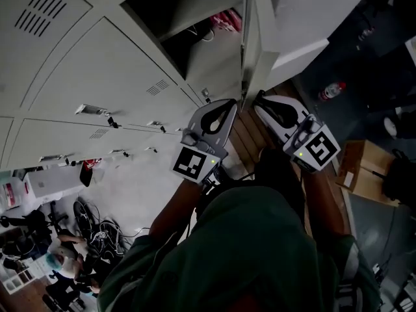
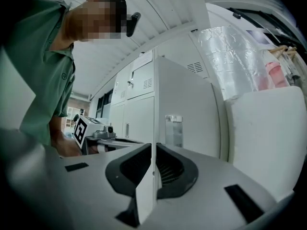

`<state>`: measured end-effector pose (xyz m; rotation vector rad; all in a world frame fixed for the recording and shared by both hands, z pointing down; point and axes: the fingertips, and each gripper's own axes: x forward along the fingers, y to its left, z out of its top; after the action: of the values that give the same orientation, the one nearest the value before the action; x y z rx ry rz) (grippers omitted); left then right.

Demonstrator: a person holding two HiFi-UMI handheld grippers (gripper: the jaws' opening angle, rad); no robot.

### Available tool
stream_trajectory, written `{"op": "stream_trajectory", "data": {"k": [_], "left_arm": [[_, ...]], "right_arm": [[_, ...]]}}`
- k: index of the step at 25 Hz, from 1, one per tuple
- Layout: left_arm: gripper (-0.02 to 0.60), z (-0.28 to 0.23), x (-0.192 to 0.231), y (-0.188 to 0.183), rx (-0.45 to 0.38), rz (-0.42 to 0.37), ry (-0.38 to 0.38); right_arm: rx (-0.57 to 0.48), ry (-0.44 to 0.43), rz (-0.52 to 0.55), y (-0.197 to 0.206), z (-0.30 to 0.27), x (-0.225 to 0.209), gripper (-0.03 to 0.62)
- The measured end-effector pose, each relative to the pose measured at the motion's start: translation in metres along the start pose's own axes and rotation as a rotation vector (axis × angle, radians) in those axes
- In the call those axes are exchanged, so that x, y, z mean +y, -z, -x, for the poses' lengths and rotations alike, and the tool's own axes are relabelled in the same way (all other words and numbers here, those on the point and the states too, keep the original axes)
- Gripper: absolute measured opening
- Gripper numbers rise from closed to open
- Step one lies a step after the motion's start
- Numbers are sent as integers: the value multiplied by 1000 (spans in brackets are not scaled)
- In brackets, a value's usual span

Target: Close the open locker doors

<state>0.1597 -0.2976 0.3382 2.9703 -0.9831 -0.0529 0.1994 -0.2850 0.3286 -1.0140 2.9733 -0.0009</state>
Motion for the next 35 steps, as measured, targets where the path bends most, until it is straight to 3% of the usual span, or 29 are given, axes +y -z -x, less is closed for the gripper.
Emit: {"op": "stream_trajectory", "data": {"k": [5,13,35], "left_arm": [[-2,40,32,-8,-20,-23,-48],[-2,80,78,-22,-49,-60,-105],[-2,73,153,-14,-39,-21,-140]], "right_arm": [[22,10,51,-1,-42,18,21],[79,83,103,6,-100,10,21],[117,111,78,18,-185,-20,21]]}}
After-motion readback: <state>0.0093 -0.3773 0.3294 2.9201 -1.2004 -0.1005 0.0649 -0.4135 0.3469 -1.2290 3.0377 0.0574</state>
